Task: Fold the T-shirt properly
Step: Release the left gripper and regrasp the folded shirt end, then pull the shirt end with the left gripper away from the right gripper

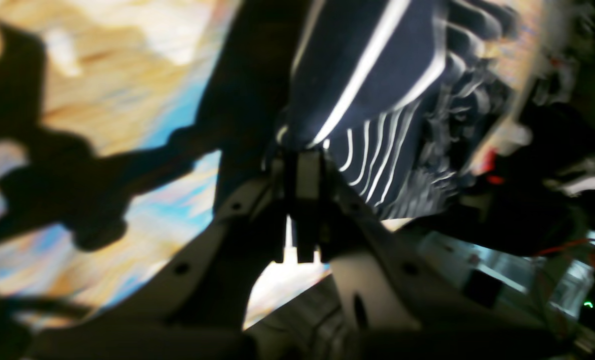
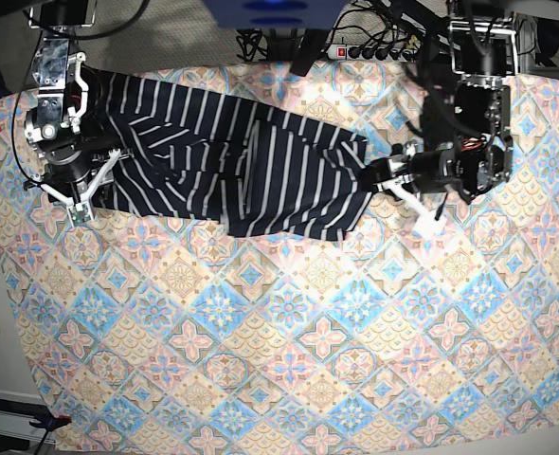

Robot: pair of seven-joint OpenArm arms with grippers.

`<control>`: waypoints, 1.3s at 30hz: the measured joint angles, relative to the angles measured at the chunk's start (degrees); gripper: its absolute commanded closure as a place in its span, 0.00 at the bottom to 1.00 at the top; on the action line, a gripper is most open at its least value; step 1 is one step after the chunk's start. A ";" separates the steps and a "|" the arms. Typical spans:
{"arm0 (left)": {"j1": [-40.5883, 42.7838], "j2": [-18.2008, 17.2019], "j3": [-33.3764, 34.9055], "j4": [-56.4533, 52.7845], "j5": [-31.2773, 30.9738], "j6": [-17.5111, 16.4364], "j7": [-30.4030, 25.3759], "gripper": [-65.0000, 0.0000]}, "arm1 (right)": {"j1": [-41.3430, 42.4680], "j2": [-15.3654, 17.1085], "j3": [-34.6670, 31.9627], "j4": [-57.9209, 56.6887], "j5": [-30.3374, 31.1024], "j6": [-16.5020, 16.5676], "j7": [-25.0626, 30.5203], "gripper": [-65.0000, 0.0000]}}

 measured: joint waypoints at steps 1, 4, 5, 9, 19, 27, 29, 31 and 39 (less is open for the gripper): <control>0.33 -0.42 -0.02 0.26 0.33 0.00 -0.04 1.00 | -0.04 -0.17 -0.22 0.00 0.26 0.37 -0.04 0.62; 0.61 -0.09 0.02 0.39 0.31 0.00 -0.07 1.00 | 0.02 -0.74 -0.59 0.04 0.52 0.44 0.20 0.62; 0.61 0.31 0.31 0.39 0.26 0.00 -0.09 1.00 | 0.02 -0.63 -0.57 0.04 0.52 0.44 0.20 0.62; 0.48 1.86 5.57 0.00 0.22 0.04 -0.26 1.00 | 0.00 -0.61 -0.59 0.02 0.39 0.24 0.02 0.62; -1.14 1.22 13.51 -4.46 -0.61 0.28 -0.44 0.71 | 0.15 -0.70 -0.68 0.02 0.35 0.22 0.02 0.62; -1.16 -3.41 8.33 -4.46 -6.36 0.33 -0.31 0.73 | 0.04 -0.72 -0.70 0.02 0.39 0.24 0.04 0.62; -1.16 -4.85 6.71 -4.44 -7.91 0.31 -0.39 0.73 | 0.00 -0.70 -0.70 0.02 0.33 0.20 0.02 0.62; -1.14 -6.10 5.88 -4.46 -8.35 0.35 -0.35 0.70 | 0.02 -0.70 -0.68 0.02 0.35 0.20 0.02 0.62; -1.16 -6.64 6.10 -4.46 -8.74 0.28 2.89 0.34 | 0.15 -0.72 -0.70 -0.02 0.37 0.22 0.02 0.62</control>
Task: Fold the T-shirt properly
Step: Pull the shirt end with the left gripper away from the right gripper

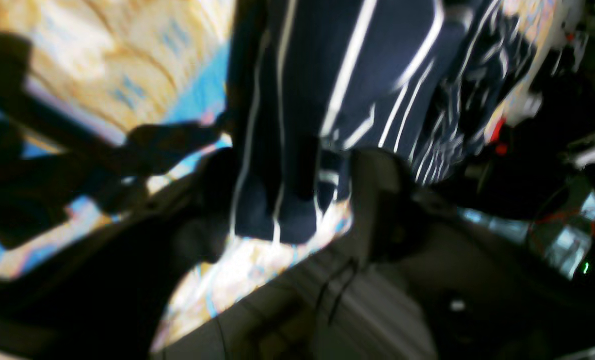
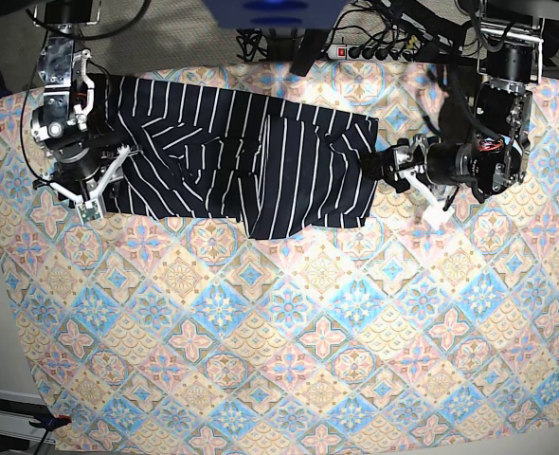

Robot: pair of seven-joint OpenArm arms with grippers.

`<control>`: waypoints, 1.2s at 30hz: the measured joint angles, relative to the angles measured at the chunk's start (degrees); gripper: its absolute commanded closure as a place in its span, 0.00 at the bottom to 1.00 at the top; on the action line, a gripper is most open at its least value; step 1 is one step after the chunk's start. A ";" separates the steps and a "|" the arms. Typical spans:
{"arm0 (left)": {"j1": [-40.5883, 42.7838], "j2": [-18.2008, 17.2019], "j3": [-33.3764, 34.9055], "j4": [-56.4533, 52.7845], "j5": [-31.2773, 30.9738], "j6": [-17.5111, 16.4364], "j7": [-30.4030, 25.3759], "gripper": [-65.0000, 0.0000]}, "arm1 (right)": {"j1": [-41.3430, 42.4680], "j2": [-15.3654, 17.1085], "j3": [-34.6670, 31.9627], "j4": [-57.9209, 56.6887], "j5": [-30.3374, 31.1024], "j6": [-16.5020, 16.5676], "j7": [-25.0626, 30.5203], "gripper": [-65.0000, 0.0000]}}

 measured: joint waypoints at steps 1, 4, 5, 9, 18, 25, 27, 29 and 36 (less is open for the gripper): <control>-0.07 0.00 0.00 0.00 0.02 0.02 -0.02 0.29 | 0.02 0.00 0.00 0.00 0.00 0.00 0.02 0.62; -0.50 0.13 0.00 0.00 0.11 0.02 -0.09 0.22 | 0.02 0.00 0.00 0.00 0.00 0.00 0.02 0.62; -0.63 0.15 0.02 -0.15 0.09 -0.02 -0.33 0.21 | 0.02 0.00 0.00 0.00 0.00 0.00 0.02 0.62; -2.08 2.05 0.13 -4.55 2.60 -0.04 -0.28 0.21 | 0.04 0.00 0.00 0.00 0.00 0.00 0.02 0.62; -4.63 8.96 1.49 -6.45 13.44 -0.20 2.08 0.21 | 0.09 0.00 0.24 0.00 0.00 0.00 0.02 0.62; -5.70 11.21 3.56 -5.77 20.28 0.07 4.76 0.22 | 0.15 0.02 0.28 0.00 0.00 0.00 0.00 0.62; -6.03 11.26 4.24 -5.77 20.76 0.09 5.11 0.26 | 0.15 0.02 0.28 0.02 0.00 0.02 0.02 0.62; -6.19 11.26 4.55 -5.77 21.84 0.04 5.09 0.40 | 0.15 0.02 0.28 0.09 0.00 0.00 0.02 0.62; -5.64 10.80 4.28 -6.19 24.57 0.04 1.84 1.00 | 0.15 0.02 0.28 0.11 0.00 0.00 0.00 0.62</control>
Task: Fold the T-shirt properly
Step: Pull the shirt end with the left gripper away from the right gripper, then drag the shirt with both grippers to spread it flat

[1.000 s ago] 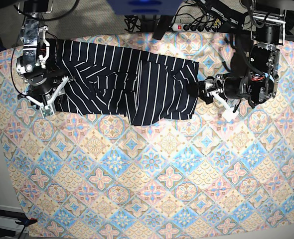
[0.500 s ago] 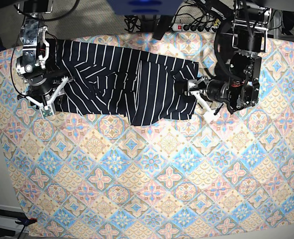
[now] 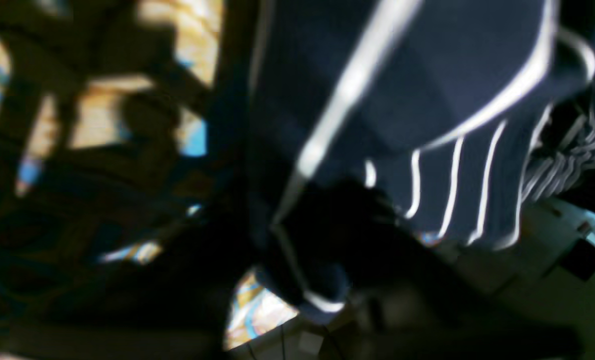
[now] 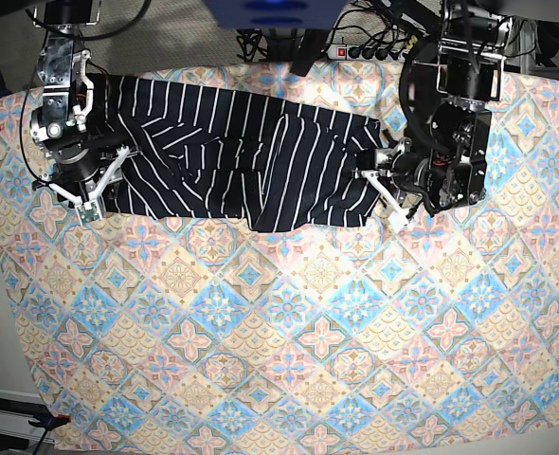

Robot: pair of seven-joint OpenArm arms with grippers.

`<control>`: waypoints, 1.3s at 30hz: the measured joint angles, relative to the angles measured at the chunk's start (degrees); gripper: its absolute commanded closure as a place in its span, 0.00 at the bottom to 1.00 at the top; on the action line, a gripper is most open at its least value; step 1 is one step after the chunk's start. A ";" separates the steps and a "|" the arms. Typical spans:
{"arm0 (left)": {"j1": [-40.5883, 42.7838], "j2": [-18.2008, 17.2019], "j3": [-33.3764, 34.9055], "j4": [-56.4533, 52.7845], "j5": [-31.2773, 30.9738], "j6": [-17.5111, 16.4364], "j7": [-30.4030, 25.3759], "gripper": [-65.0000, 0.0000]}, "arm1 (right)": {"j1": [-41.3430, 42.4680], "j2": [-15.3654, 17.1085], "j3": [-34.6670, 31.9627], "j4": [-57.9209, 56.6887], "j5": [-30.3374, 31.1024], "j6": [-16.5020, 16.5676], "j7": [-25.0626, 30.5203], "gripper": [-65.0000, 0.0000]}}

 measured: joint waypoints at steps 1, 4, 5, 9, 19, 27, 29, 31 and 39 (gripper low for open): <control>0.02 -0.02 0.00 0.02 0.00 0.00 0.00 1.00 | 0.00 0.00 0.00 0.00 0.00 0.00 0.00 0.62; 0.09 -0.28 -0.04 0.11 -0.17 -0.04 -0.17 1.00 | 0.00 0.00 0.00 0.00 0.00 0.00 0.02 0.62; 0.20 -0.35 -0.55 0.92 -0.52 0.00 -0.48 1.00 | -0.02 0.00 0.00 0.00 0.00 0.02 0.02 0.62; 2.73 1.55 -4.66 5.42 -5.03 -0.46 -1.05 1.00 | -0.15 -0.02 0.00 0.02 0.00 0.00 0.02 0.62; 3.48 -7.34 -11.74 7.43 -15.93 -0.44 -0.63 1.00 | -0.31 0.02 0.00 0.07 -0.02 -0.02 0.02 0.62; 4.50 -9.09 -12.44 7.43 -18.14 -0.46 -0.83 1.00 | -0.52 0.20 1.07 0.04 11.76 5.38 -6.67 0.62; 4.90 -8.92 -12.44 7.43 -18.14 -0.46 -0.63 1.00 | -0.31 -0.04 3.54 0.04 16.79 7.65 -8.17 0.61; 4.90 -8.94 -12.44 7.43 -18.14 -0.46 -0.50 1.00 | -0.09 0.17 6.36 -0.07 18.56 7.32 -10.88 0.61; 4.83 -8.94 -12.41 7.43 -18.14 -0.46 -0.66 1.00 | -0.07 0.09 8.39 -2.19 24.37 7.52 -16.22 0.48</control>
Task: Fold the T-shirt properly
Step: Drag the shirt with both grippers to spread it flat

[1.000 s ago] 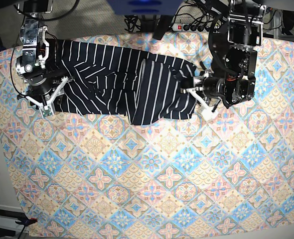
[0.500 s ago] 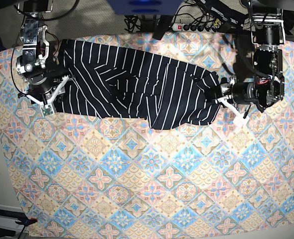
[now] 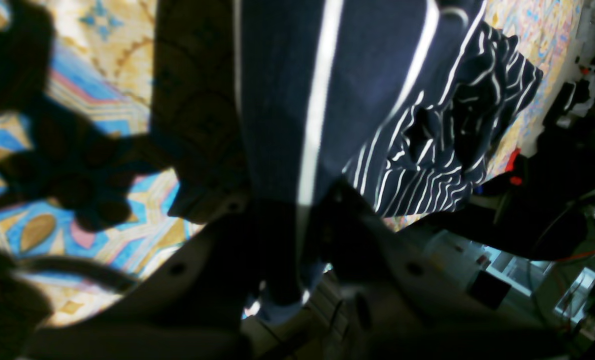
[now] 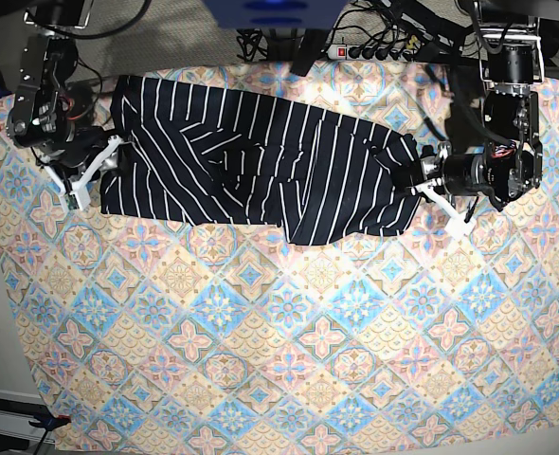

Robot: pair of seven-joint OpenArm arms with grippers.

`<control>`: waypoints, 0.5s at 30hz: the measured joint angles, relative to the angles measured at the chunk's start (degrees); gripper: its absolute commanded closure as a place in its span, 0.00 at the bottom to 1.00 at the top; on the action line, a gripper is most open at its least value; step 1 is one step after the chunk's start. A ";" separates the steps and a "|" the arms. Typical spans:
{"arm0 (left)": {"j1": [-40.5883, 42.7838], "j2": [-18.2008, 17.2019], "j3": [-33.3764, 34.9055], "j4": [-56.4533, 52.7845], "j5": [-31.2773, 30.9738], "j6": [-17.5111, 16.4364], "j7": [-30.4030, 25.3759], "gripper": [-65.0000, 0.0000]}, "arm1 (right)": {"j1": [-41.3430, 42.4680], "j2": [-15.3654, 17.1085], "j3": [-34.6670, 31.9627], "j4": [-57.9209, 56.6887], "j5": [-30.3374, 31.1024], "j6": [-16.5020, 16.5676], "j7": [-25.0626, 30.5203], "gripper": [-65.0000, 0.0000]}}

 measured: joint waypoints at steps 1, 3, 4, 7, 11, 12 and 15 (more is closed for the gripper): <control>0.00 0.02 0.00 0.00 -0.02 -0.02 0.00 1.00 | -0.17 0.02 0.09 -0.20 0.79 0.00 -0.48 0.47; 0.02 0.04 0.00 0.00 -0.02 -0.02 0.00 1.00 | -0.39 0.20 0.20 -0.20 2.82 -0.11 -0.63 0.47; 0.02 0.04 0.00 0.00 0.00 0.00 0.02 1.00 | -0.37 0.26 0.17 -0.55 4.02 -0.02 -0.68 0.47; 0.00 0.02 0.00 0.00 -0.02 -0.02 0.00 1.00 | 0.26 0.15 0.15 -4.28 8.04 0.00 -1.73 0.47; 0.02 0.04 0.00 0.00 -0.04 -0.02 0.00 1.00 | 0.07 0.24 0.24 -11.85 13.44 -0.24 -1.95 0.47; 0.04 0.02 0.00 0.00 -0.02 0.00 0.00 1.00 | 0.09 0.22 0.24 -13.53 13.86 -0.17 -2.01 0.47; 0.57 0.02 0.00 0.00 -0.17 -0.02 -0.20 1.00 | 2.21 0.35 0.33 -16.90 16.33 0.24 -1.75 0.47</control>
